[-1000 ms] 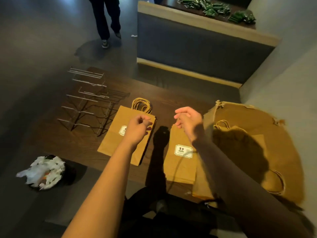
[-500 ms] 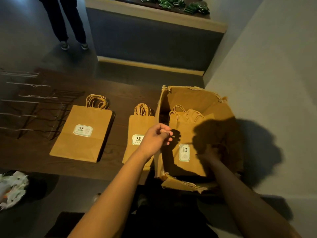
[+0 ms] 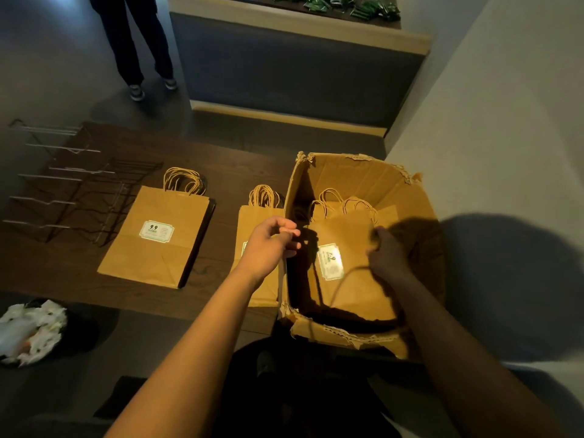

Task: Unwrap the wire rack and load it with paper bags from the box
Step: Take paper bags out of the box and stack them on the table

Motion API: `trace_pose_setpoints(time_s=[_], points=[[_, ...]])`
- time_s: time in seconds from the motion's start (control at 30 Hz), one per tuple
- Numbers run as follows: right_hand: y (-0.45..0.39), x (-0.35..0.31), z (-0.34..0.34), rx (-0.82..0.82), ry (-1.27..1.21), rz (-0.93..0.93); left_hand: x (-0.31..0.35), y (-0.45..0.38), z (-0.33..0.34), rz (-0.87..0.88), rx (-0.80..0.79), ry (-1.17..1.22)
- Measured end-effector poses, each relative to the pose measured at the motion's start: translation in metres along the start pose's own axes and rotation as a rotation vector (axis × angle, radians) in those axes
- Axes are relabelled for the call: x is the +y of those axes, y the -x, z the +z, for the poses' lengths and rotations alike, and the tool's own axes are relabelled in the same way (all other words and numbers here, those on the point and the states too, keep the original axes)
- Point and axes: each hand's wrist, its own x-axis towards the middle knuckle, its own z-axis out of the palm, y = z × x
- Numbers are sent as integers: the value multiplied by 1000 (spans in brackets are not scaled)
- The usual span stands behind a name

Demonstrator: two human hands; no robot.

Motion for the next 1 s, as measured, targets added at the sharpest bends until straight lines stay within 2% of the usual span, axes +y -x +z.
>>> trace_pose_setpoints(time_s=[0.13,0.2,0.33,0.47,0.6,0.67,0.73,0.83,0.87,0.93,0.97,1.0], points=[[10,-42,-72,200,139,-278,7,-4,5,96,43,-95],[13,-65,-107,275,202,-434,12,-10,10,170,34,-227],[22,-112,-156,173,283,-565,26,-19,21,354,-33,-555],[26,-147,-157,259,263,-689,41,-18,26,272,-339,-503],[17,-168,-133,262,270,-616,51,-9,28,233,-438,-341],[9,-169,-119,274,209,-665,52,-11,27,269,-387,-413],[4,-168,-105,281,62,-746,51,-17,23,270,-254,-471],[0,-153,-92,467,-232,-866,48,-26,6,258,-62,-441],[-5,-142,-88,537,-315,-828,48,-28,-1,259,-2,-414],[-17,-112,-76,583,-390,-626,48,-30,-14,233,112,-307],[-27,-93,-68,518,-344,-470,49,-30,-20,222,155,-244],[-40,-66,-54,374,-247,-279,49,-31,-26,214,185,-196]])
